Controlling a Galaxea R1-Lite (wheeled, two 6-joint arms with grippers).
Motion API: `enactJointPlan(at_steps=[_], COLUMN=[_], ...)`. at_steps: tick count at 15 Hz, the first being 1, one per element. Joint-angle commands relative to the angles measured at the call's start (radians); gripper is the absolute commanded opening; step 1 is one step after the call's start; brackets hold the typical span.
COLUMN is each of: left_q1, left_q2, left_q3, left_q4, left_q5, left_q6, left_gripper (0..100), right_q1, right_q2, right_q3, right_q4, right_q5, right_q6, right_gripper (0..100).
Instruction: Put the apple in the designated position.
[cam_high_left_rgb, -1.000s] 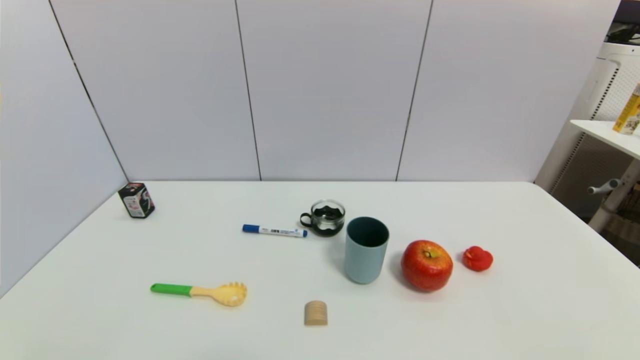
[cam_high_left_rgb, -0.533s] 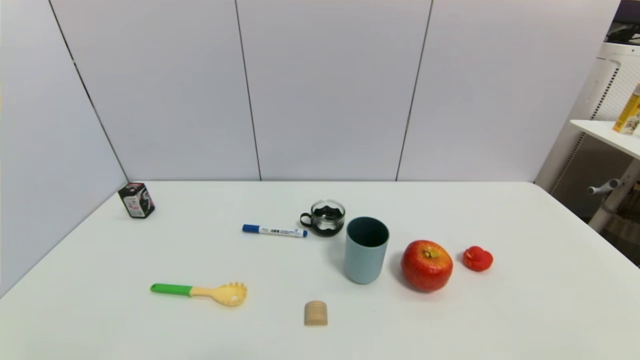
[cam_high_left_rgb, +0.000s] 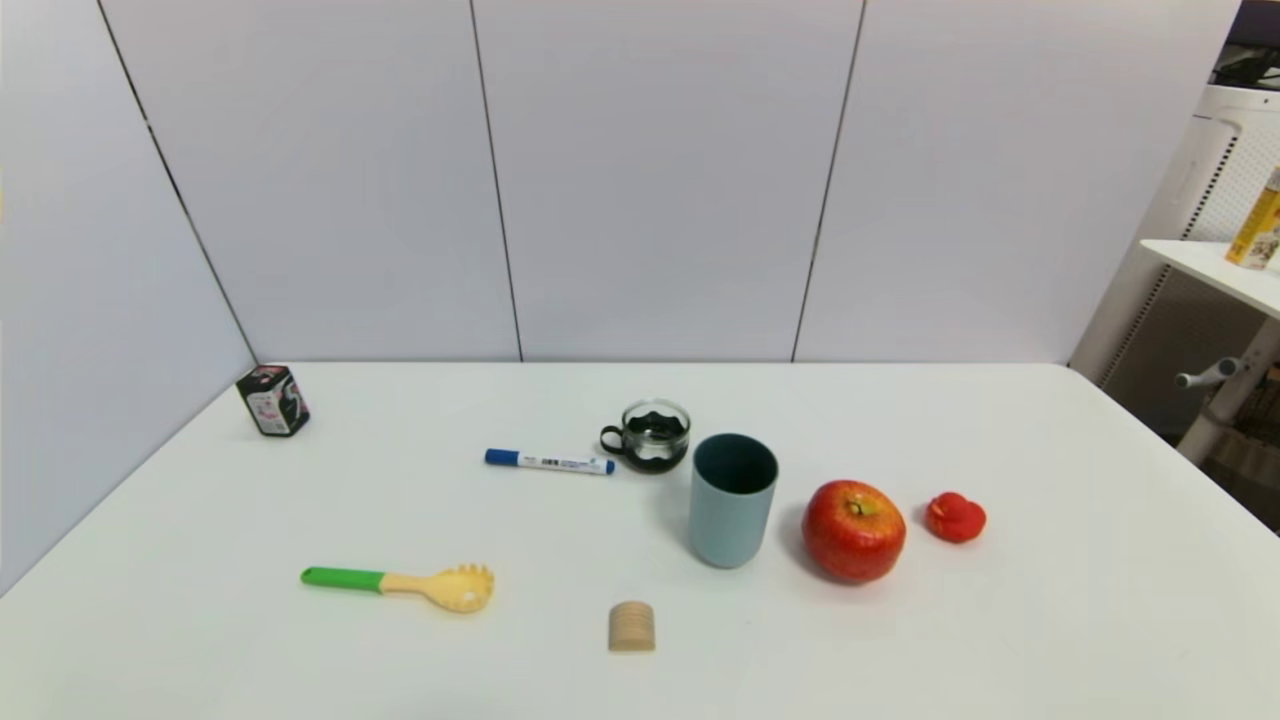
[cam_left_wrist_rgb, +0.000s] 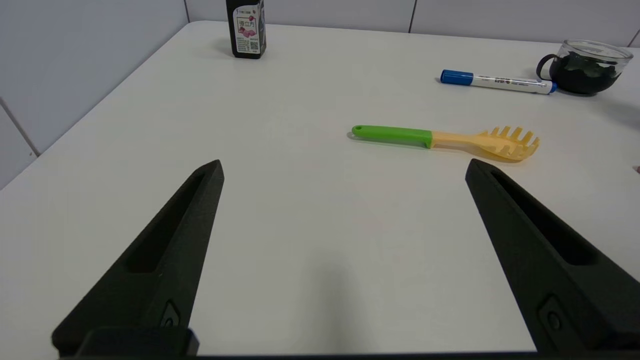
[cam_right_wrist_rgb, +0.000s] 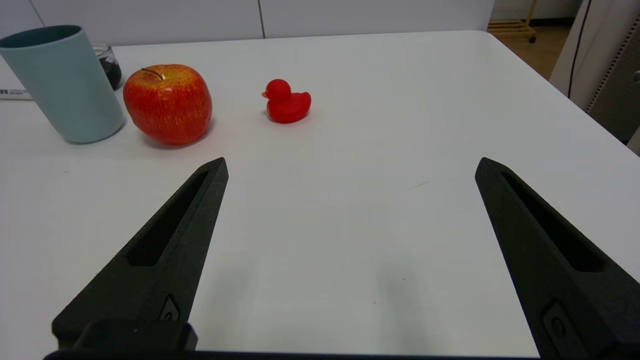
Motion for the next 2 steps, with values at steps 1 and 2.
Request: enactJointPlan(at_steps=[1, 2], left_q1=[0.000, 0.000], left_q2=[0.003, 0.003], left_q3=[0.000, 0.000], left_q4=[0.000, 0.000], left_q5=[0.000, 0.000], left_q6=[-0.001, -0.001], left_gripper=[100, 100], right_q1=[0.000, 0.000], right_q2=[0.002, 0.002], right_q3=[-0.001, -0.001], right_q4=[-0.001, -0.001], right_q5=[0.000, 0.000], right_q6=[0.000, 0.000], right_gripper=[100, 100])
